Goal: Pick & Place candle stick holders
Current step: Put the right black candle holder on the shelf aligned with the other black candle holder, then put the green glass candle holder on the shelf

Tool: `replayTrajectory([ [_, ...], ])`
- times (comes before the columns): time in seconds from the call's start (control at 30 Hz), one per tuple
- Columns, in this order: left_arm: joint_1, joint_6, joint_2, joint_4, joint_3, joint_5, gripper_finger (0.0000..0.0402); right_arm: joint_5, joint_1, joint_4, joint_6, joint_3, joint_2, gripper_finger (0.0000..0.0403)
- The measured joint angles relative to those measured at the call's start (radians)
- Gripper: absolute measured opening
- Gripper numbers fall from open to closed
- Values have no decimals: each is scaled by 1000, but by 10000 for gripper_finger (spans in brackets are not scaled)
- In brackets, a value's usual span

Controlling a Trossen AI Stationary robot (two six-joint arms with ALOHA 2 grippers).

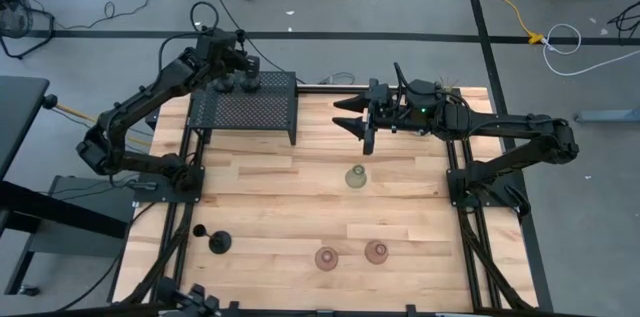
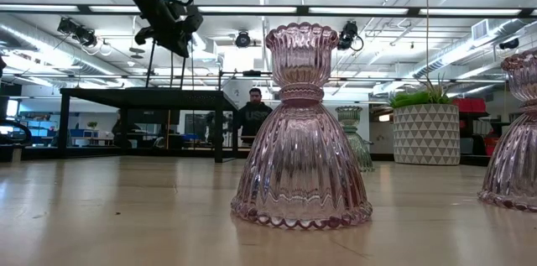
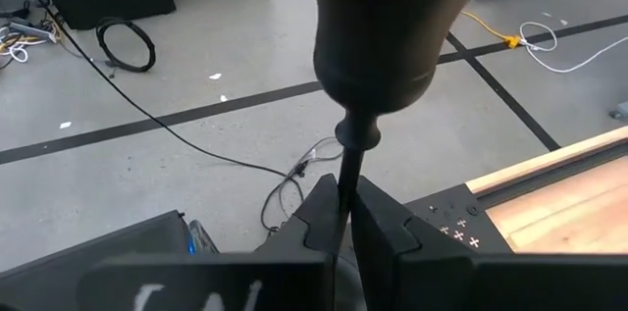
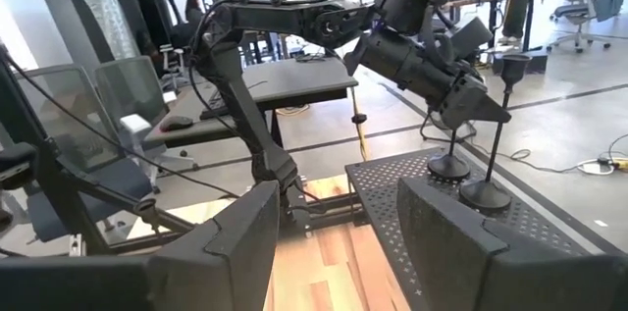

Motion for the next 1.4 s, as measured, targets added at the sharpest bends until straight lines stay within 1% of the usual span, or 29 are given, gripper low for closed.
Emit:
replayTrajectory([
  [0.17,-11,1,-3,-4,0,12,13,0,0,0,0,0,0,207],
  [0.33,-20,-18,-5,-22,0,8,33,0,0,0,0,0,0,207],
  [0.43,-24,-28,-9,-51,0,7,36,0,0,0,1,0,0,207],
  [0.63,-38,-28,-22,-76,-1,-23,30,0,0,0,2,0,0,207],
  [0.9,-39,-25,-58,-121,-4,-58,44,-2,0,-2,3,0,0,207],
  [1.07,-39,-22,-60,-161,-5,-65,45,-2,0,-2,5,0,0,207],
  [1.4,-39,-25,-61,-159,-5,-67,46,-3,0,-2,8,0,0,207],
])
